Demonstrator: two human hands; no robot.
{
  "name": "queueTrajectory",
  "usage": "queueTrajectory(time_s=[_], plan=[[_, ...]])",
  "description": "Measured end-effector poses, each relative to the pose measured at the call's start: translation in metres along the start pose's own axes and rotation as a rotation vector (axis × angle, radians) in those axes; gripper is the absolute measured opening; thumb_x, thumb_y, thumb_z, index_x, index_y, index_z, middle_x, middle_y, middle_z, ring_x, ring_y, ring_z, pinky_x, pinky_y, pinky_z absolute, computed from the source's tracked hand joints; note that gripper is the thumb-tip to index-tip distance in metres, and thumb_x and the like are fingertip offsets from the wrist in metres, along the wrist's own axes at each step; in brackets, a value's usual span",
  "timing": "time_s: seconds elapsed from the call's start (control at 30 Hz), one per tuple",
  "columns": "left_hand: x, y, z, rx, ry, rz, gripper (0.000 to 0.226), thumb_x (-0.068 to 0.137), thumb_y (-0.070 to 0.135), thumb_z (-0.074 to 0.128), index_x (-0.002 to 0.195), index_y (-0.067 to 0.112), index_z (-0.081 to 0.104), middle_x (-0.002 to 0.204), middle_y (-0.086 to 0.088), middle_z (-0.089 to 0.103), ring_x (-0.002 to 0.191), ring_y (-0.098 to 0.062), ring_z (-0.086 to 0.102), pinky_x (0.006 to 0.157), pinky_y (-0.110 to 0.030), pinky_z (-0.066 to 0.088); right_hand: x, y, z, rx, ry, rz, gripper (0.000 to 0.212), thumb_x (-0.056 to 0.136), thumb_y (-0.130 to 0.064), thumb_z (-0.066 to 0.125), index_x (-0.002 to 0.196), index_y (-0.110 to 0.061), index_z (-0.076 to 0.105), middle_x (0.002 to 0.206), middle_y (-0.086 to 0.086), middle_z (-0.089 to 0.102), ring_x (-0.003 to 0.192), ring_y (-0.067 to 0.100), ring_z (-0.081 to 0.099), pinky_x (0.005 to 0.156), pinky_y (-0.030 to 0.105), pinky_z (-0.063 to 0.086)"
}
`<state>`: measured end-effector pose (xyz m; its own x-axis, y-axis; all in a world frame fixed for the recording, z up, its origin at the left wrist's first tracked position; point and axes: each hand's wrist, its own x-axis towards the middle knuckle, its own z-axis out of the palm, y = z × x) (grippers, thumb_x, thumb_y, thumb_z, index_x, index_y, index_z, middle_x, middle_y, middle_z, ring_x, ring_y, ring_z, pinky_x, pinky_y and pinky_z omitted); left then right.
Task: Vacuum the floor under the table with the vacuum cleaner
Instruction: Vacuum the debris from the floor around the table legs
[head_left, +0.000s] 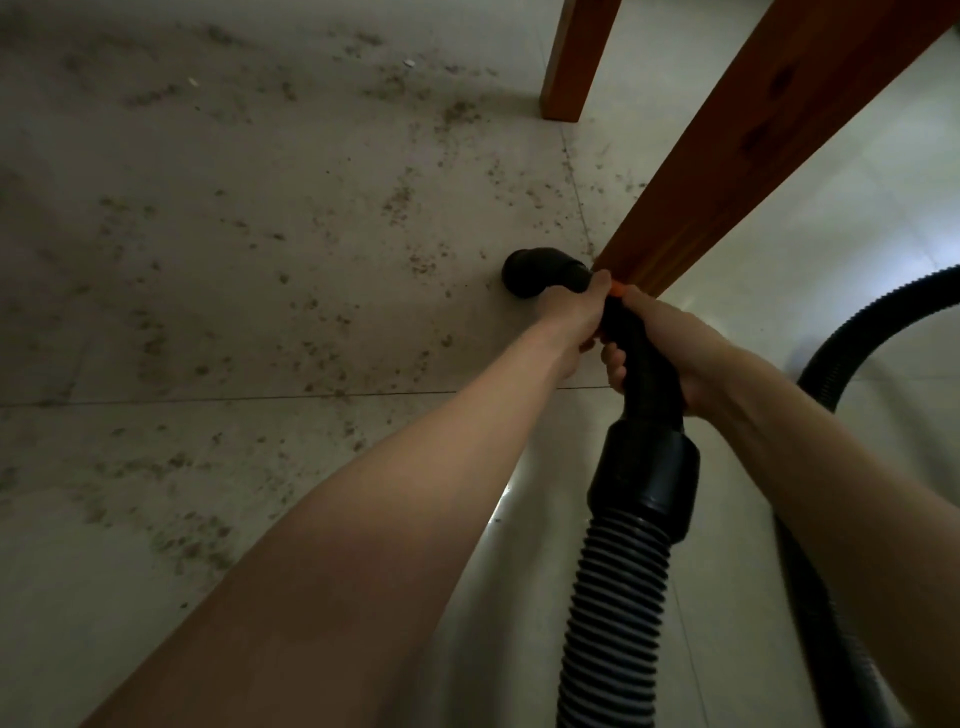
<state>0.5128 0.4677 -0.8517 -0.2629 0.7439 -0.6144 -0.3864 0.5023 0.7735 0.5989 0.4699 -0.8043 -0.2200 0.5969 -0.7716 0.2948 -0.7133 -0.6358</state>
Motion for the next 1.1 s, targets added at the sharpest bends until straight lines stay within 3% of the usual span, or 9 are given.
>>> queueTrajectory(time_s=[0.1, 0.23, 0.37, 0.5, 0.63, 0.7, 0.8, 0.9, 1.1], plan=[[0.006, 0.002, -0.005, -0.033, 0.037, 0.000, 0.036, 0.095, 0.031, 0.051, 0.115, 0.002, 0.052, 0.102, -0.015, 0.063, 0.099, -0.028, 0.062, 0.091, -0.038, 0.050, 0.007, -0.003, 0.008, -0.038, 0.013, -0.014, 0.039, 0.098, -0.044, 0.047, 0.108, -0.007, 0.050, 0.049, 0.004, 0.052, 0.034, 0.012, 0.049, 0.035, 0.019, 0.044], [0.005, 0.003, -0.008, -0.081, 0.051, 0.011, 0.024, 0.096, 0.027, 0.050, 0.080, 0.010, 0.045, 0.080, -0.007, 0.056, 0.084, -0.022, 0.058, 0.089, -0.037, 0.049, 0.008, -0.005, 0.010, -0.100, 0.011, -0.009, 0.039, 0.097, -0.045, 0.047, 0.095, -0.006, 0.052, 0.047, 0.003, 0.052, 0.034, 0.012, 0.049, 0.036, 0.018, 0.044], [-0.004, 0.000, -0.005, -0.088, 0.056, -0.001, 0.021, 0.095, 0.029, 0.050, 0.094, 0.007, 0.049, 0.080, -0.007, 0.056, 0.089, -0.024, 0.059, 0.090, -0.037, 0.050, 0.002, -0.005, 0.004, -0.115, -0.022, 0.020, 0.041, 0.098, -0.046, 0.045, 0.086, -0.007, 0.052, 0.048, 0.003, 0.051, 0.035, 0.011, 0.047, 0.036, 0.018, 0.044], [-0.017, -0.004, -0.003, -0.050, 0.031, -0.008, 0.027, 0.096, 0.028, 0.049, 0.074, 0.015, 0.040, 0.077, -0.004, 0.052, 0.080, -0.019, 0.055, 0.089, -0.035, 0.049, -0.010, 0.000, -0.004, -0.120, -0.052, 0.059, 0.040, 0.098, -0.045, 0.044, 0.090, -0.007, 0.053, 0.050, 0.003, 0.050, 0.036, 0.010, 0.047, 0.034, 0.018, 0.043], [-0.029, -0.011, -0.003, -0.033, 0.024, -0.025, 0.021, 0.097, 0.032, 0.048, 0.088, 0.014, 0.040, 0.077, -0.004, 0.051, 0.079, -0.018, 0.055, 0.093, -0.036, 0.050, -0.022, 0.008, -0.006, -0.099, -0.066, 0.084, 0.041, 0.099, -0.045, 0.043, 0.090, -0.007, 0.053, 0.049, 0.002, 0.050, 0.034, 0.009, 0.047, 0.034, 0.017, 0.042], [-0.034, -0.015, -0.006, -0.035, 0.027, -0.035, 0.019, 0.096, 0.030, 0.049, 0.094, 0.015, 0.038, 0.079, -0.005, 0.052, 0.089, -0.023, 0.059, 0.094, -0.039, 0.050, -0.028, 0.013, -0.005, -0.098, -0.079, 0.094, 0.041, 0.099, -0.045, 0.043, 0.092, -0.006, 0.054, 0.050, 0.003, 0.049, 0.035, 0.009, 0.047, 0.034, 0.017, 0.042], [-0.042, -0.020, -0.010, -0.058, 0.032, -0.057, 0.021, 0.094, 0.029, 0.052, 0.102, 0.011, 0.044, 0.094, -0.012, 0.058, 0.104, -0.029, 0.060, 0.095, -0.041, 0.050, -0.035, 0.020, -0.004, -0.104, -0.092, 0.097, 0.041, 0.098, -0.044, 0.044, 0.094, -0.005, 0.054, 0.051, 0.003, 0.049, 0.035, 0.009, 0.047, 0.034, 0.018, 0.042], [-0.047, -0.026, -0.011, -0.096, 0.040, -0.089, 0.022, 0.094, 0.028, 0.052, 0.105, 0.009, 0.047, 0.103, -0.015, 0.059, 0.103, -0.028, 0.061, 0.092, -0.038, 0.052, -0.041, 0.025, -0.003, -0.118, -0.101, 0.097, 0.042, 0.098, -0.044, 0.044, 0.100, -0.004, 0.054, 0.051, 0.003, 0.049, 0.036, 0.009, 0.047, 0.034, 0.019, 0.042], [-0.056, -0.028, -0.010, -0.165, 0.022, -0.141, 0.021, 0.094, 0.026, 0.052, 0.100, 0.006, 0.050, 0.106, -0.015, 0.061, 0.104, -0.028, 0.061, 0.088, -0.035, 0.051, -0.057, 0.029, 0.000, -0.361, 0.015, 0.008, 0.045, 0.098, -0.046, 0.045, 0.082, -0.005, 0.054, 0.049, 0.004, 0.051, 0.038, 0.012, 0.047, 0.037, 0.020, 0.043]])
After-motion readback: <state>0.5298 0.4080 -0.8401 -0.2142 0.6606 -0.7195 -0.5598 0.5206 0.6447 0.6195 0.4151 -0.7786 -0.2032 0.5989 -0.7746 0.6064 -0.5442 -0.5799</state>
